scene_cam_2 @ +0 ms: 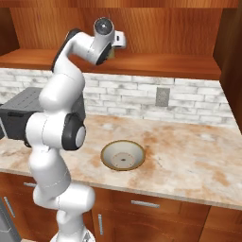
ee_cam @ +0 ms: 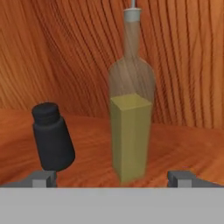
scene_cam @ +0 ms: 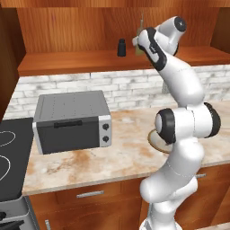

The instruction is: Retrieve the bottle and the shaker from the cabinet and place them next to the mixing bowl on the counter. Then add garlic from the fridge to the mixing bowl.

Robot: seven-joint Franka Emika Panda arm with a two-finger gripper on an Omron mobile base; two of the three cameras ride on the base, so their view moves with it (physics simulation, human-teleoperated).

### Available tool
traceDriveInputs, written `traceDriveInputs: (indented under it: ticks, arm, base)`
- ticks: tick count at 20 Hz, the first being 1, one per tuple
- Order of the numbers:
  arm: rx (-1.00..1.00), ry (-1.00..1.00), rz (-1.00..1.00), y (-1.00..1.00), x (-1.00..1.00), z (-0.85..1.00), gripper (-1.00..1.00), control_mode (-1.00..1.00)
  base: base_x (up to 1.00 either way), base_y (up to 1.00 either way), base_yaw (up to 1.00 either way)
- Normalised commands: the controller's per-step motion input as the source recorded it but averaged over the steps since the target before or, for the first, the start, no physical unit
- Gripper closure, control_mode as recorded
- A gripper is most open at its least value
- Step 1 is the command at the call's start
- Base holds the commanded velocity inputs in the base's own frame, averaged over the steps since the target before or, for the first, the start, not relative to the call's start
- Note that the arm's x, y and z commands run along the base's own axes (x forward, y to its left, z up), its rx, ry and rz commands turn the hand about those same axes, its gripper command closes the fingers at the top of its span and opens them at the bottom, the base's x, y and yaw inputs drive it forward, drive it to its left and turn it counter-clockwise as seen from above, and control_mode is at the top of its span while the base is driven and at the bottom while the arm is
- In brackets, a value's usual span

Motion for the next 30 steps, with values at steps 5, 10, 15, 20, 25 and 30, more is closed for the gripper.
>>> traceDriveInputs:
  ticks: [5, 10, 15, 20, 25, 30]
  arm:
    - [0.0, 0.0, 0.06, 0.0, 0.42, -0.03, -1.0, -1.0]
    - [0.0, 0.0, 0.07, 0.0, 0.35, -0.03, -1.0, -1.0]
    - [0.0, 0.0, 0.07, 0.0, 0.19, 0.0, -1.0, -1.0]
    - [0.0, 0.0, 0.04, 0.11, 0.1, -0.03, 1.0, -1.0]
    - [0.0, 0.0, 0.0, 0.08, 0.0, 0.0, 1.0, -1.0]
    - [0.0, 0.0, 0.0, 0.04, 0.0, 0.0, 1.0, -1.0]
  base:
    - [0.0, 0.0, 0.0]
    - [0.0, 0.0, 0.0]
    - [0.0, 0.0, 0.0]
    - [0.0, 0.0, 0.0]
    - [0.0, 0.0, 0.0]
    - [0.0, 0.0, 0.0]
